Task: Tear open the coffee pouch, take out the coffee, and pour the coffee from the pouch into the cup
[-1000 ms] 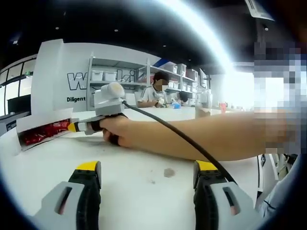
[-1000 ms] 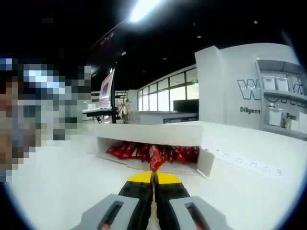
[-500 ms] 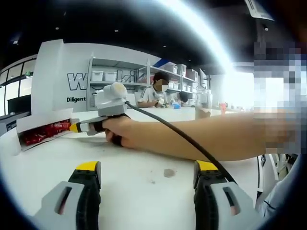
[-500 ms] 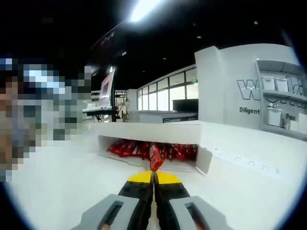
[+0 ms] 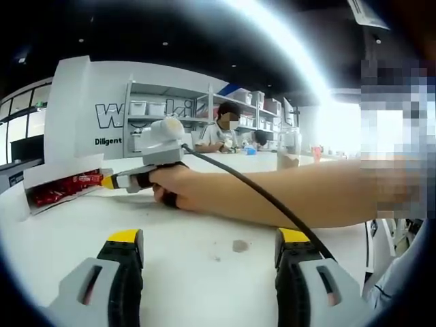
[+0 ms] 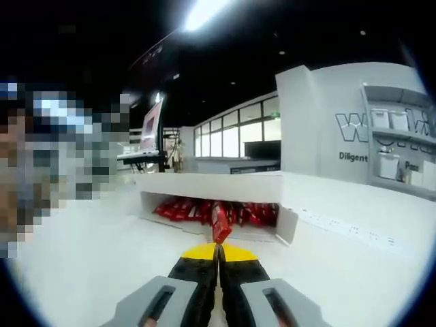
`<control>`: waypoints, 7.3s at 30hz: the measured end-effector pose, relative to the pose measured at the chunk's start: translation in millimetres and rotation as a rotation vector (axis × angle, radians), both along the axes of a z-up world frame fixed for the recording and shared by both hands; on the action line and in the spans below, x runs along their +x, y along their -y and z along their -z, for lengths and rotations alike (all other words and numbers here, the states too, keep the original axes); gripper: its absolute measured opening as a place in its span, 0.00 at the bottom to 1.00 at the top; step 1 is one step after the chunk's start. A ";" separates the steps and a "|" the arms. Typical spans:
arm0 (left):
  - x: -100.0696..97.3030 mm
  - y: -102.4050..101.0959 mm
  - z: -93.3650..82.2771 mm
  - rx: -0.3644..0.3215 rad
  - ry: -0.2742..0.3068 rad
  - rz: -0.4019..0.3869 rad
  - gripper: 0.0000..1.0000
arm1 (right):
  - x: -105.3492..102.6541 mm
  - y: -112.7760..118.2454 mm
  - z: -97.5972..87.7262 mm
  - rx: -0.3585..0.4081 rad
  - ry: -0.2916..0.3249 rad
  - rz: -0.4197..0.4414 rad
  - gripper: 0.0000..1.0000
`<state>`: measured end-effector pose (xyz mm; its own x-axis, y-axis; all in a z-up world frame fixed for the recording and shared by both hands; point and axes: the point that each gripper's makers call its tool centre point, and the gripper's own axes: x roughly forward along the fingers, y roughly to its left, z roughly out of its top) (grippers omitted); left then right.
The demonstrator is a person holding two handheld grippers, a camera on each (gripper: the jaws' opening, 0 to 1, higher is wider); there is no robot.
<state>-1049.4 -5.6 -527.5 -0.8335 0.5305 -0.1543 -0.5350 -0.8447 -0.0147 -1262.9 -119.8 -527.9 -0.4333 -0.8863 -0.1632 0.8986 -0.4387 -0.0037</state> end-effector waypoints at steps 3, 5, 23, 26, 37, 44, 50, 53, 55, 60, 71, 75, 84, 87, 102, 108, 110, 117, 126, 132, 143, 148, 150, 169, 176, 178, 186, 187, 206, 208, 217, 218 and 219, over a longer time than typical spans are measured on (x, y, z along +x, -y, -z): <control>0.3 -0.2 -0.1 0.000 0.000 0.000 0.80 | -0.4 -1.4 -0.6 -0.005 0.003 0.000 0.02; 0.2 0.0 0.1 0.000 0.000 -0.001 0.80 | 0.2 -2.9 -0.3 -0.004 0.003 0.000 0.02; 1.1 -0.7 0.0 0.000 0.000 -0.002 0.80 | -5.9 -3.9 0.1 -0.001 0.002 -0.003 0.02; 0.9 -0.3 0.2 -0.001 0.000 -0.002 0.80 | -4.6 -4.9 0.3 0.001 0.001 -0.007 0.02; 1.2 0.6 0.2 -0.002 0.000 -0.005 0.80 | 0.3 -9.1 -0.8 -0.008 0.004 -0.003 0.02; 0.9 0.9 0.1 -0.002 -0.001 -0.005 0.80 | -0.7 -12.2 -0.3 -0.008 0.005 -0.001 0.02; 0.7 0.9 0.3 -0.002 -0.001 -0.005 0.80 | -0.8 -14.5 0.1 -0.007 0.006 -0.001 0.02; 0.7 1.1 0.3 -0.002 -0.001 -0.006 0.80 | -0.2 -17.4 0.2 -0.008 0.009 0.002 0.02; 0.9 1.3 0.4 -0.003 -0.001 -0.008 0.80 | 2.6 -18.3 1.6 -0.003 0.015 -0.005 0.02; 1.5 0.3 0.8 -0.002 0.001 -0.003 0.80 | 7.5 -16.6 5.8 0.025 0.011 -0.010 0.02; 1.2 0.4 -0.8 -0.013 -0.013 0.002 0.79 | 0.3 -9.6 15.1 0.077 0.027 -0.035 0.08; 1.2 0.4 -1.3 -0.017 -0.018 0.001 0.79 | -6.4 -7.3 15.8 0.083 0.026 -0.034 0.10; 0.5 0.1 -1.9 -0.018 -0.021 0.009 0.79 | -23.5 -4.8 15.8 0.083 0.028 -0.001 0.27; -0.4 0.7 -2.0 -0.019 -0.022 0.011 0.79 | -30.3 -5.5 12.9 0.075 0.005 0.019 0.31; 0.6 -0.7 -1.3 -0.015 -0.017 0.010 0.79 | -29.6 15.1 14.3 0.092 -0.015 -0.069 0.27; 0.0 -0.2 -0.4 -0.009 -0.008 0.008 0.79 | -27.8 12.0 12.4 0.087 -0.017 -0.057 0.17; 0.3 -0.5 -0.5 -0.009 -0.008 0.009 0.79 | -26.2 12.4 14.9 0.100 -0.011 -0.065 0.16; 1.0 -0.7 -0.5 -0.008 -0.008 0.007 0.79 | -20.6 13.4 18.3 0.116 0.003 -0.081 0.16; 1.6 -1.6 -0.5 -0.008 -0.008 0.010 0.79 | -22.2 12.6 13.3 0.083 0.009 -0.095 0.10; 1.6 -2.5 0.1 -0.005 -0.004 0.016 0.79 | -24.0 13.4 10.3 0.064 0.008 -0.101 0.07; 1.7 -6.7 -1.1 -0.006 -0.011 0.045 0.78 | -21.5 11.4 5.4 0.023 0.036 -0.114 0.04; 1.3 -7.3 -1.0 -0.005 -0.009 0.049 0.78 | -19.6 9.9 2.3 -0.001 0.044 -0.119 0.04; 1.1 -7.0 -0.7 -0.006 -0.007 0.047 0.78 | -21.5 10.6 2.3 -0.001 0.047 -0.120 0.03; -0.7 -4.3 -2.2 -0.010 -0.015 0.039 0.78 | -13.5 -5.3 4.9 0.022 0.023 -0.149 0.03; -2.1 -3.3 -2.0 -0.004 -0.009 0.035 0.78 | -15.6 -10.8 5.1 0.021 0.029 -0.156 0.03; -2.1 -3.3 -1.9 -0.004 -0.008 0.035 0.78 | -15.8 -11.3 5.4 0.021 0.029 -0.154 0.03; 5.3 -10.8 1.3 -0.010 0.001 0.039 0.79 | -5.8 -18.5 11.3 0.052 0.042 -0.207 0.03; 5.5 -10.5 1.5 -0.009 0.002 0.035 0.79 | -4.1 -20.3 11.3 0.052 0.041 -0.204 0.03; 6.4 -14.3 3.3 -0.006 0.008 0.047 0.79 | -5.5 -36.6 6.6 0.018 0.037 -0.197 0.03; 5.4 -14.0 3.2 -0.004 0.009 0.046 0.79 | -6.7 -35.8 7.1 0.020 0.037 -0.198 0.03; 2.1 -13.2 4.5 -0.009 0.017 0.047 0.78 | -0.8 -36.6 9.6 0.036 0.036 -0.218 0.03; 2.4 -13.7 3.1 -0.005 0.011 0.051 0.78 | -1.5 -36.8 9.2 0.033 0.037 -0.215 0.03; 2.5 -13.8 2.8 -0.004 0.010 0.051 0.78 | -1.7 -36.9 8.4 0.029 0.035 -0.212 0.03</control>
<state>-1046.9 8.2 -530.3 -0.8037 0.5718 -0.1648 -0.5773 -0.8163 -0.0168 -1264.6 -82.9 -536.4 -0.2315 -0.9516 -0.2020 0.9706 -0.2401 0.0190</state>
